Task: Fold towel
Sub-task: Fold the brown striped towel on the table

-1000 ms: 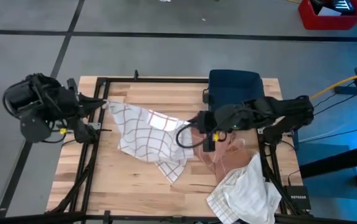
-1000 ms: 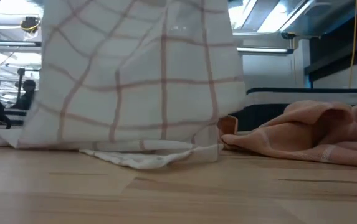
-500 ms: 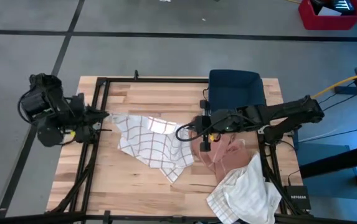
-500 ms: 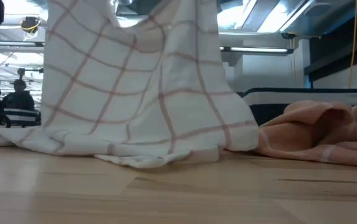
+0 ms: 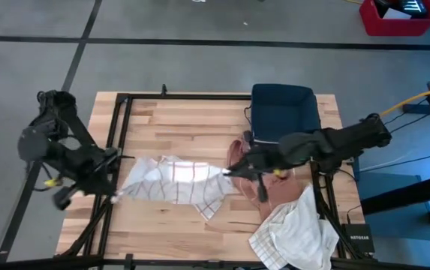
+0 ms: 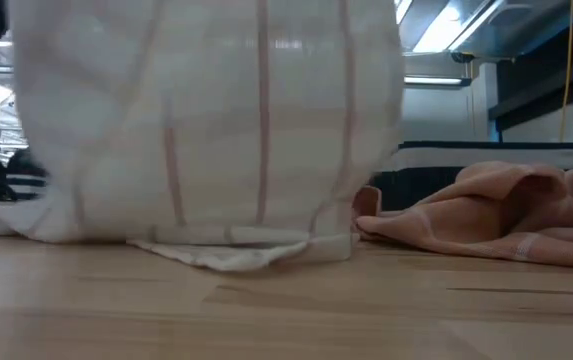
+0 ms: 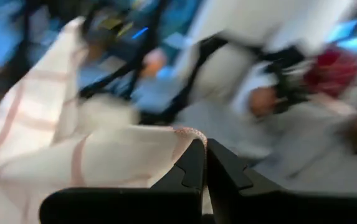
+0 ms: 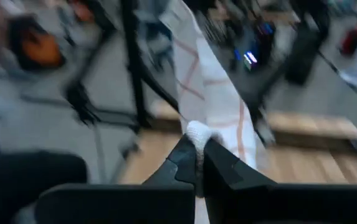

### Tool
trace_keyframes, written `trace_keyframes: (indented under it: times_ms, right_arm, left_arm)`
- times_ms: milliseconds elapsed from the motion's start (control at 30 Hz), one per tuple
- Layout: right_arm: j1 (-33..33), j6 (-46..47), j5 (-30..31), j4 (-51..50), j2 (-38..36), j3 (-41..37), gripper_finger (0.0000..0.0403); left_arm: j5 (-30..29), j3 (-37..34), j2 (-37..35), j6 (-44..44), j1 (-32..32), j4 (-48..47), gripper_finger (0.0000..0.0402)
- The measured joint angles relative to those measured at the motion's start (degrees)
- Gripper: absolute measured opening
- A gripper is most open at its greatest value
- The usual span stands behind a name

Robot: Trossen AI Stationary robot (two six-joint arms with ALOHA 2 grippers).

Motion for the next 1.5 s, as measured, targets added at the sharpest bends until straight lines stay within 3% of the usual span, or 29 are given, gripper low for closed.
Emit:
trace_keyframes:
  times_ms: [100,467,733,933,1100,1200,1367,1500]
  right_arm:
    - [4.0,0.0,-1.2,3.0,0.8,6.1,0.0008]
    - [15.2,-5.9,-0.8,4.1,9.9,30.0,0.0011]
    - [15.7,-12.5,5.3,3.6,14.8,41.5,0.0011]
    - [14.3,-17.9,6.8,7.9,14.1,41.9,0.0012]
    - [12.5,-19.3,10.0,3.4,13.8,42.0,0.0012]
    - [10.9,-19.3,15.2,-4.7,13.8,42.0,0.0012]
    - [6.5,-15.9,24.2,-21.2,13.8,42.0,0.0011]
    - [2.9,-11.3,32.6,-36.9,13.8,42.0,0.0011]
  left_arm:
    - [3.4,1.4,1.0,10.9,-1.3,10.2,0.0]
    - [3.8,4.6,3.3,38.1,-5.6,40.9,0.0008]
    - [3.7,11.0,4.5,47.9,-6.2,42.1,0.0003]
    - [3.4,16.0,5.8,52.6,-6.2,42.6,0.0003]
    - [2.4,17.9,6.8,56.0,-6.2,41.9,0.0004]
    - [-3.7,18.0,7.0,58.6,-6.2,38.8,0.0005]
    - [-22.5,17.5,7.1,64.9,-5.8,36.4,0.0002]
    - [-32.0,16.4,6.3,68.0,-3.3,36.5,0.0004]
